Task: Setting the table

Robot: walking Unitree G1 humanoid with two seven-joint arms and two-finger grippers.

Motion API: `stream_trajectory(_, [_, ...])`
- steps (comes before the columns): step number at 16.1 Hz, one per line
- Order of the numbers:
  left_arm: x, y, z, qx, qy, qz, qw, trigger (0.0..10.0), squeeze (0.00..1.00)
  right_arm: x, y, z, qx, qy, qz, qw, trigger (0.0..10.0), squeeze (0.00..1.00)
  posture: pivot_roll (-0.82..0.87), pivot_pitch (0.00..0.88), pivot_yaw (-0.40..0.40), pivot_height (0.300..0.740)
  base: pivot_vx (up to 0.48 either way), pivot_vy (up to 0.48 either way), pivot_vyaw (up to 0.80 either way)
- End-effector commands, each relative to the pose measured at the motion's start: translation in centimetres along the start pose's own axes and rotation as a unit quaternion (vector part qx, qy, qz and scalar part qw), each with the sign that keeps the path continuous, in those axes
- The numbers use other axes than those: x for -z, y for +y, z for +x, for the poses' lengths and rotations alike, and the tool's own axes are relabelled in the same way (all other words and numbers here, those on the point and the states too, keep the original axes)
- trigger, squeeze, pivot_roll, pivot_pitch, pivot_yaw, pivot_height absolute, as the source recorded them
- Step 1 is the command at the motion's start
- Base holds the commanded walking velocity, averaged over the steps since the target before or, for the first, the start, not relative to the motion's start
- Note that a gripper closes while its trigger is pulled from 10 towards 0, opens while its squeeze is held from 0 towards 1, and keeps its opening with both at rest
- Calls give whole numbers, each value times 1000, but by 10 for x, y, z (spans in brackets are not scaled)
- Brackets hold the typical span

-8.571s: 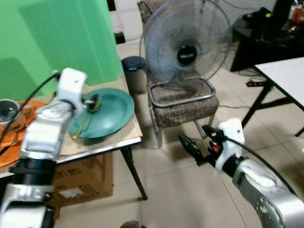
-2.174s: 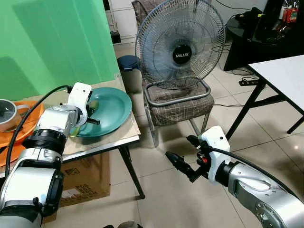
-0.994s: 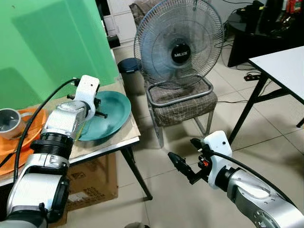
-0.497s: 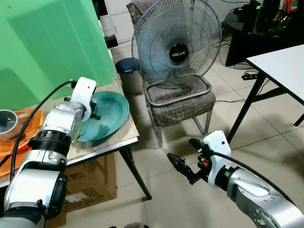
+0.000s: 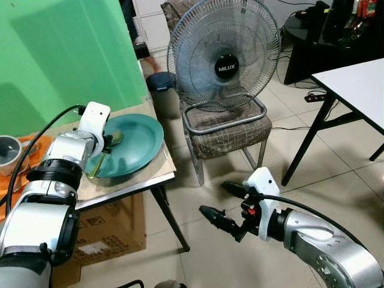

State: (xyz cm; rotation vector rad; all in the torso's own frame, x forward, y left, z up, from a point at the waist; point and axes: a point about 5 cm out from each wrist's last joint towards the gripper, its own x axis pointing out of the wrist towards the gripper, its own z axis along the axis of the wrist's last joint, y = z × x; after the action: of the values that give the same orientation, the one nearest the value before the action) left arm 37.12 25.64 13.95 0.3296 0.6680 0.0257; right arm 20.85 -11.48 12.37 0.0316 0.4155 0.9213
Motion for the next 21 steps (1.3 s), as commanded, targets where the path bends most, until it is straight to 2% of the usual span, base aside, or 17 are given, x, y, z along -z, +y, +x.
stream_trajectory(1, [-1, 12, -2, -17, 3, 4, 1000, 10000, 1000, -2, 3, 5, -32, -4, 0, 999, 10000, 1000, -31, 0, 137, 740, 0, 0, 0])
stream_trajectory(7, [5, 17, -1, -19, 18, 14, 1000, 10000, 1000, -5, 10, 9, -97, 3, 10, 995, 10000, 1000, -30, 0, 144, 740, 0, 0, 0])
stream_trajectory(10, [13, 14, 2, -8, 33, 17, 999, 10000, 1000, 1, 9, 11, -89, 27, -12, 996, 10000, 1000, -30, 0, 145, 740, 0, 0, 0])
stream_trajectory(11, [15, 9, 4, 11, 28, 4, 1000, 10000, 0, 0, 9, 13, -87, 27, -14, 996, 10000, 0, -30, 0, 143, 740, 0, 0, 0])
stream_trajectory(15, [16, 2, 5, 38, 34, -6, 999, 10000, 0, 1, 11, 13, -89, 29, -14, 996, 10000, 0, -35, 0, 147, 740, 0, 0, 0])
stream_trajectory(16, [17, 1, 6, 39, 37, -5, 999, 8980, 0, 1, 11, 14, -89, 29, -14, 995, 10000, 0, -37, 0, 148, 740, 0, 0, 0])
stream_trajectory(17, [19, 0, 6, 39, 41, -4, 998, 6667, 0, 1, 12, 14, -90, 30, -14, 995, 10000, 0, -37, 0, 149, 740, 0, 0, 0])
stream_trajectory(18, [21, -3, 7, 47, 44, -12, 998, 3922, 0, 2, 12, 14, -90, 31, -14, 995, 10000, 0, -37, 0, 149, 740, 0, 0, 0])
stream_trajectory(19, [22, -7, 8, 55, 45, -20, 997, 2980, 0, 2, 12, 14, -90, 32, -14, 995, 10000, 0, -39, 0, 149, 740, 0, 0, 0])
stream_trajectory(21, [24, -8, 9, 56, 46, -21, 997, 2588, 0, 1, 12, 14, -89, 32, -14, 995, 10000, 0, -42, 0, 148, 740, 0, 0, 0])
